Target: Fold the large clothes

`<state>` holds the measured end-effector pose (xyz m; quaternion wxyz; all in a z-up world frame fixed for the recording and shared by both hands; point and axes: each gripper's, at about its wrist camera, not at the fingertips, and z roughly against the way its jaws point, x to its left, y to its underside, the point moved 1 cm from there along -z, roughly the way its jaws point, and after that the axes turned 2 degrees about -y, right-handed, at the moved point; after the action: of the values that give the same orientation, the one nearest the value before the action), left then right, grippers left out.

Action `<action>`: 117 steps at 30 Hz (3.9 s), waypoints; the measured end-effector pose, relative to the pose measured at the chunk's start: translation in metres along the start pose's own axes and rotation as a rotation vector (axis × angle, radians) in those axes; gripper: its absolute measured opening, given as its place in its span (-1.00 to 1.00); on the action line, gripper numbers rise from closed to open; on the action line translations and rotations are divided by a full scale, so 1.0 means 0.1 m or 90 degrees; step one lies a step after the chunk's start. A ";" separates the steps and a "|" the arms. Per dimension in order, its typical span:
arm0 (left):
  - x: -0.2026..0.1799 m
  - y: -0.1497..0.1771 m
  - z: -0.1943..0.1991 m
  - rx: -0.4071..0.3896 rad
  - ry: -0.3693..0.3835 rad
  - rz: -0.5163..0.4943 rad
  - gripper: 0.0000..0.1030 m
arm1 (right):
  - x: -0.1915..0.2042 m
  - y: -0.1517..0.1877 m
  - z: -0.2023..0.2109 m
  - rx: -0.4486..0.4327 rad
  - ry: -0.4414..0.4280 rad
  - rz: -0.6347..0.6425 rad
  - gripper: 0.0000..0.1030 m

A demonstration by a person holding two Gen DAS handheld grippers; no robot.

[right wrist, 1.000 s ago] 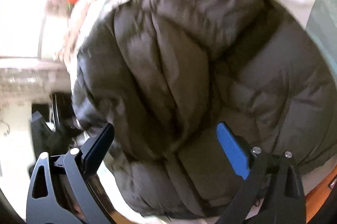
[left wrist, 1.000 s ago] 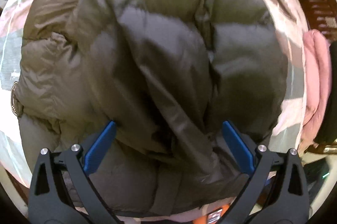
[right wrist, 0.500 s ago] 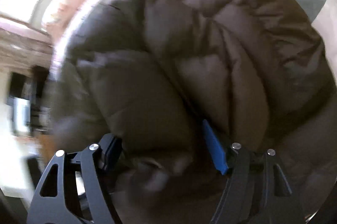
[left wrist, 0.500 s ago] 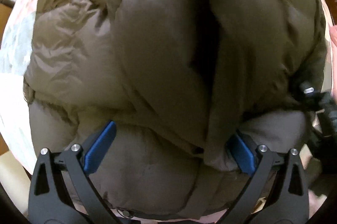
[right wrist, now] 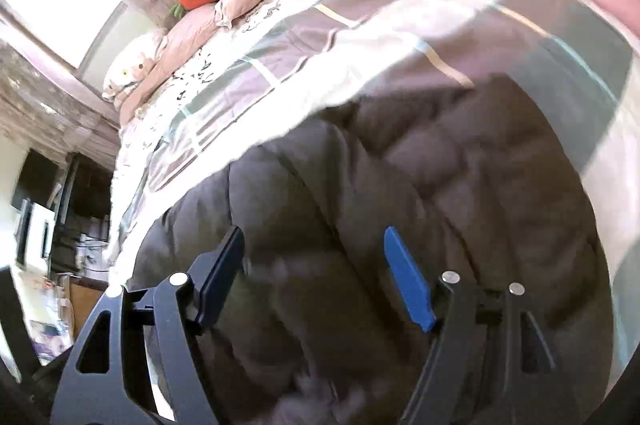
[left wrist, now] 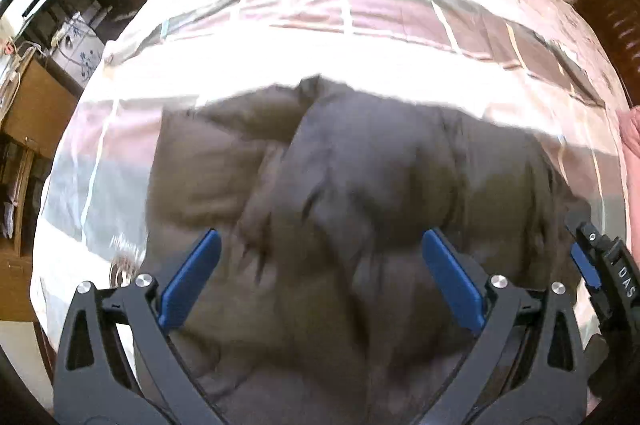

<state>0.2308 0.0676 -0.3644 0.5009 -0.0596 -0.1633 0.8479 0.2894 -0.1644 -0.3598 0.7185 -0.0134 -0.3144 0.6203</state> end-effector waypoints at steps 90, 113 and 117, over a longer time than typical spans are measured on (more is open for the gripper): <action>1.86 2.14 -0.51 0.281 -0.055 -0.064 0.96 | -1.31 1.59 0.72 0.250 0.149 0.106 0.97; 2.41 1.95 -0.76 0.414 0.319 0.143 -0.75 | -2.47 1.79 0.60 0.350 -0.104 -0.267 -0.72; 2.52 1.46 -0.44 0.340 0.435 0.202 -0.76 | -2.19 1.40 0.82 0.249 -0.274 -0.299 -0.75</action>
<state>-0.0019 0.2310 -0.4391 0.3880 -0.2290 0.2464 0.8581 0.1202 -0.3601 -0.4465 0.7480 0.3273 -0.3281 0.4752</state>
